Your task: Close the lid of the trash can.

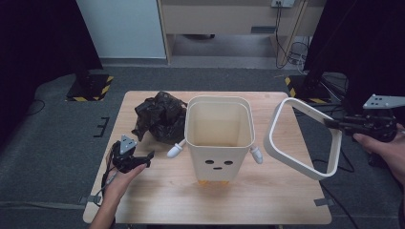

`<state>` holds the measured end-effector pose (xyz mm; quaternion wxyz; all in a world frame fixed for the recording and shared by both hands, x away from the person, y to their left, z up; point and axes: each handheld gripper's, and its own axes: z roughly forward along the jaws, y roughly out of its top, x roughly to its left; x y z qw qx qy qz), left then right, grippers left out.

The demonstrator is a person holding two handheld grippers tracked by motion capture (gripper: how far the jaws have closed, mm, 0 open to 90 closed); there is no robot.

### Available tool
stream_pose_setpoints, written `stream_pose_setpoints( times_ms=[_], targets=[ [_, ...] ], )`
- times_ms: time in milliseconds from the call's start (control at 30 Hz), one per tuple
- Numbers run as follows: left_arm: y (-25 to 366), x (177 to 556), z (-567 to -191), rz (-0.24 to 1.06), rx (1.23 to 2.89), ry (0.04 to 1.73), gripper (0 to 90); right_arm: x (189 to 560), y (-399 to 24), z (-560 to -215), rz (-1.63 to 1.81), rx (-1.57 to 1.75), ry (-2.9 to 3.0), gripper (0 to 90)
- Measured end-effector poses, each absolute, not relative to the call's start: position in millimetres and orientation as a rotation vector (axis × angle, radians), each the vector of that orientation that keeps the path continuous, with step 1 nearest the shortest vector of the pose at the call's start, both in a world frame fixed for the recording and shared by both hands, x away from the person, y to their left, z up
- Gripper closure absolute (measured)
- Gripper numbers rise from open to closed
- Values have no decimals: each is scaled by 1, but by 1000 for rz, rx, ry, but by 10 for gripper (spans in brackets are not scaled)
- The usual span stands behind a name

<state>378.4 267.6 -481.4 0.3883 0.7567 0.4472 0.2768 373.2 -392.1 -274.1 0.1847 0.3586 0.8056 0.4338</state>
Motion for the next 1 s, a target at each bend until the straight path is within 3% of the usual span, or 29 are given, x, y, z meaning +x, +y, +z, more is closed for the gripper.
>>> stream_pose_setpoints(
  times_ms=[467,1000],
  targets=[
    [271,380,-486,700,1940,1149,60,380,-371,-247,1274,938,2295,804],
    [275,381,-487,699,1941,1155,60,407,-316,-233,1283,844,2373,804]
  ],
)
